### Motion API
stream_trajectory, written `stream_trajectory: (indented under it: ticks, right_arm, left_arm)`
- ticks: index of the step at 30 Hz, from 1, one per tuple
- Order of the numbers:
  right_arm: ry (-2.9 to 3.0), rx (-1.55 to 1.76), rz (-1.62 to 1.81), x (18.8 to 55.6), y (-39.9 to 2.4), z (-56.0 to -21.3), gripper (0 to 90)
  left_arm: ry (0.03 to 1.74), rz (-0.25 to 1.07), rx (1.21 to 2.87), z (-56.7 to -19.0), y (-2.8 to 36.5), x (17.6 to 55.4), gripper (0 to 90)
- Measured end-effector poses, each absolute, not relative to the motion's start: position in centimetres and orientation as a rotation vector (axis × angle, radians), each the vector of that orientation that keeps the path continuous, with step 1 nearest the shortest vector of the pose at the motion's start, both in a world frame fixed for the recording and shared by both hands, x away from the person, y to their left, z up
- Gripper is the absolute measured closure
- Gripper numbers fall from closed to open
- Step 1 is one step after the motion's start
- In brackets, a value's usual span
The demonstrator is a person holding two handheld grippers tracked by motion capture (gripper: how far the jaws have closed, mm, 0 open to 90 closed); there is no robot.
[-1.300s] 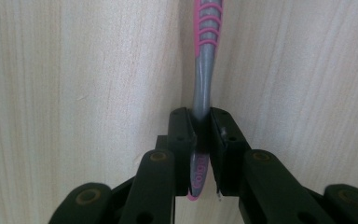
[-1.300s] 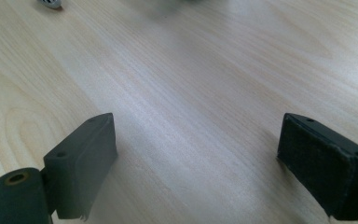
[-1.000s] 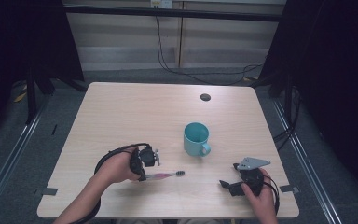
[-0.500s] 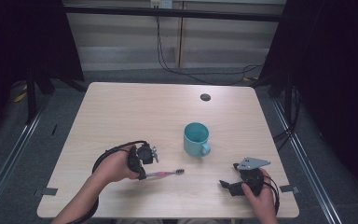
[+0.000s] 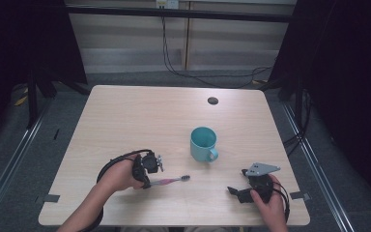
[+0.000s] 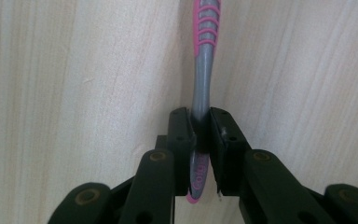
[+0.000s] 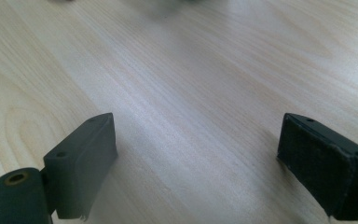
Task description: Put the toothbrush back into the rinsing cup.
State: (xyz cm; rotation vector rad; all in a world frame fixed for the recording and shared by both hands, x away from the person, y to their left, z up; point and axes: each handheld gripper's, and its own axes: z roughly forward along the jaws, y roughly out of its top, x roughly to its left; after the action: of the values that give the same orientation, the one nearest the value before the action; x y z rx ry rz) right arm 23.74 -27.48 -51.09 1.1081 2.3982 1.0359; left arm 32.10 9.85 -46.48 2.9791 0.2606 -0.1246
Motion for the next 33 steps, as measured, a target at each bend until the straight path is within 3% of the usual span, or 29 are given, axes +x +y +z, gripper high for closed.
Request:
stream_trajectory:
  ticks: [14, 23, 33]
  right_arm:
    - [2.398, 1.108, 1.036, 23.7, -27.5, -51.1, 11.0]
    - [2.398, 1.108, 1.036, 23.7, -27.5, -51.1, 11.0]
    - [2.398, 1.108, 1.036, 23.7, -27.5, -51.1, 11.0]
  left_arm:
    - [0.250, -0.083, 2.968, -46.5, 8.4, 32.0, 72.1]
    - [0.234, -0.096, 3.024, -46.4, 7.5, 32.1, 81.6]
    - [0.273, -0.123, 2.997, -46.3, 7.5, 32.0, 82.4]
